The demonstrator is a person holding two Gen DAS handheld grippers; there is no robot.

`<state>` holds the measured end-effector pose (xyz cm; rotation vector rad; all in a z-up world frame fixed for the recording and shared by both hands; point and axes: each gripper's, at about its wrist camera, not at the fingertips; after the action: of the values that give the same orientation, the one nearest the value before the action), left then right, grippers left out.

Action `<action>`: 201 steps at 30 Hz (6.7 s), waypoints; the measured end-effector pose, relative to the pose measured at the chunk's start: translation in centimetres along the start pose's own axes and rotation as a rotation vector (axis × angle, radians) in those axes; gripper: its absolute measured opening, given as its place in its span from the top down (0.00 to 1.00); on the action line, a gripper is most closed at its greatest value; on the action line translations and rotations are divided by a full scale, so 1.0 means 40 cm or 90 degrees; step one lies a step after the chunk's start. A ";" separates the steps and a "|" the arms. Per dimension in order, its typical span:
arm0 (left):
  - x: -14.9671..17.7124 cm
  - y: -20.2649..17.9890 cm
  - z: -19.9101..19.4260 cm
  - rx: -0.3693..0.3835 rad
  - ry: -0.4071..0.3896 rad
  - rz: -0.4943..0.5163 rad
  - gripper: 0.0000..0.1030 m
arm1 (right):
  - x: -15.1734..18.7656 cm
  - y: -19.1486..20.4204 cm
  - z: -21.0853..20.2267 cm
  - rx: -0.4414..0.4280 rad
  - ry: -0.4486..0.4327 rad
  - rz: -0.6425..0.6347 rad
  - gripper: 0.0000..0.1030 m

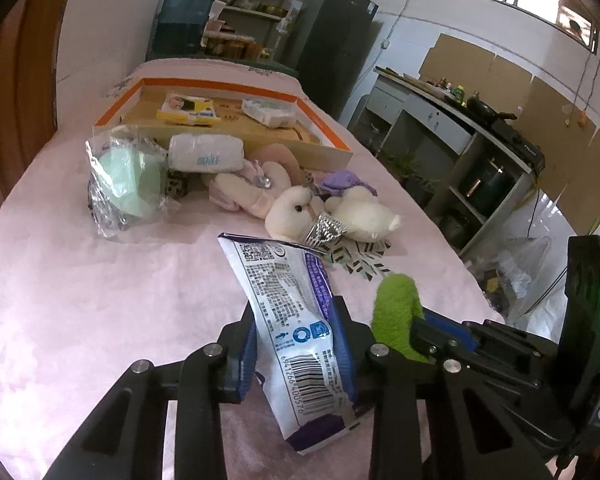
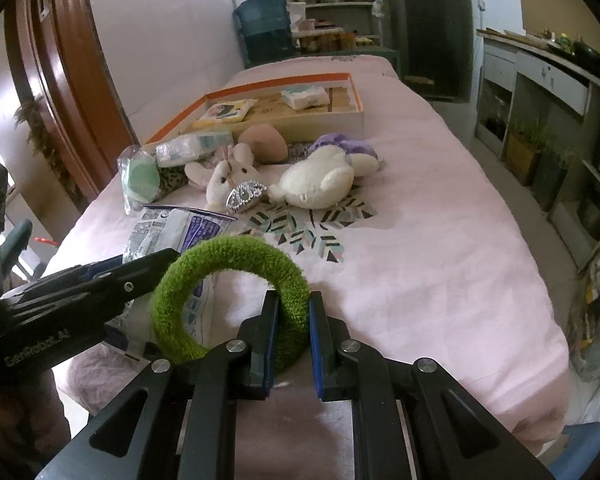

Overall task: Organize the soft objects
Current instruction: 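Grasp the white-and-purple snack bag with the left tool while the right tool grasps the green fuzzy ring, then carry the snack bag and green ring over the cardboard tray, then open both tools to release the bag and ring into the tray, then withdraw both open tools from the tray toward the pile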

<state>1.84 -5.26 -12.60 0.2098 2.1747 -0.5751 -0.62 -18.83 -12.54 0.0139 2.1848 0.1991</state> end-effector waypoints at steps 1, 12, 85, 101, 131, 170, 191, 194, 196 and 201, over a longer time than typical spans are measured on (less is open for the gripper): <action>-0.002 -0.001 -0.003 0.000 -0.003 0.001 0.68 | -0.004 0.001 -0.002 0.001 -0.003 -0.002 0.86; -0.047 -0.018 -0.053 0.004 -0.049 0.016 0.68 | -0.045 0.016 -0.031 -0.007 -0.034 -0.023 0.86; -0.579 0.273 0.357 -0.080 -0.044 -0.052 0.68 | -0.535 -0.050 0.505 0.011 0.023 -0.070 0.86; -0.558 0.278 0.446 -0.066 0.008 -0.069 0.68 | -0.502 -0.072 0.555 0.013 0.059 -0.064 0.86; -0.534 0.233 0.527 -0.052 0.077 -0.030 0.41 | -0.475 -0.091 0.596 0.020 0.094 -0.054 0.67; -0.545 0.155 0.322 -0.086 0.001 0.003 0.37 | -0.490 -0.018 0.405 0.000 0.030 -0.054 0.57; -0.498 0.122 0.127 -0.102 -0.076 0.002 0.37 | -0.461 0.020 0.252 -0.015 -0.011 -0.043 0.57; -0.488 0.120 0.091 -0.104 -0.092 0.004 0.37 | -0.454 0.031 0.221 -0.015 -0.024 -0.048 0.57; -0.478 0.123 0.069 -0.108 -0.102 0.006 0.37 | -0.445 0.040 0.197 -0.017 -0.033 -0.052 0.57; -0.448 0.136 0.013 -0.111 -0.126 -0.006 0.37 | -0.418 0.054 0.155 -0.030 -0.044 -0.048 0.57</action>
<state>15.20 0.18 -0.64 0.0466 2.0200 -0.3913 14.02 -17.22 -2.24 -0.0864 2.1068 0.2042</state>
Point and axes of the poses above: each gripper's, at about its wrist camera, not at the fingertips, and z roughly the way its jaws point, y to its left, x to its underside, and after that the axes turned 11 degrees about -y, right-handed
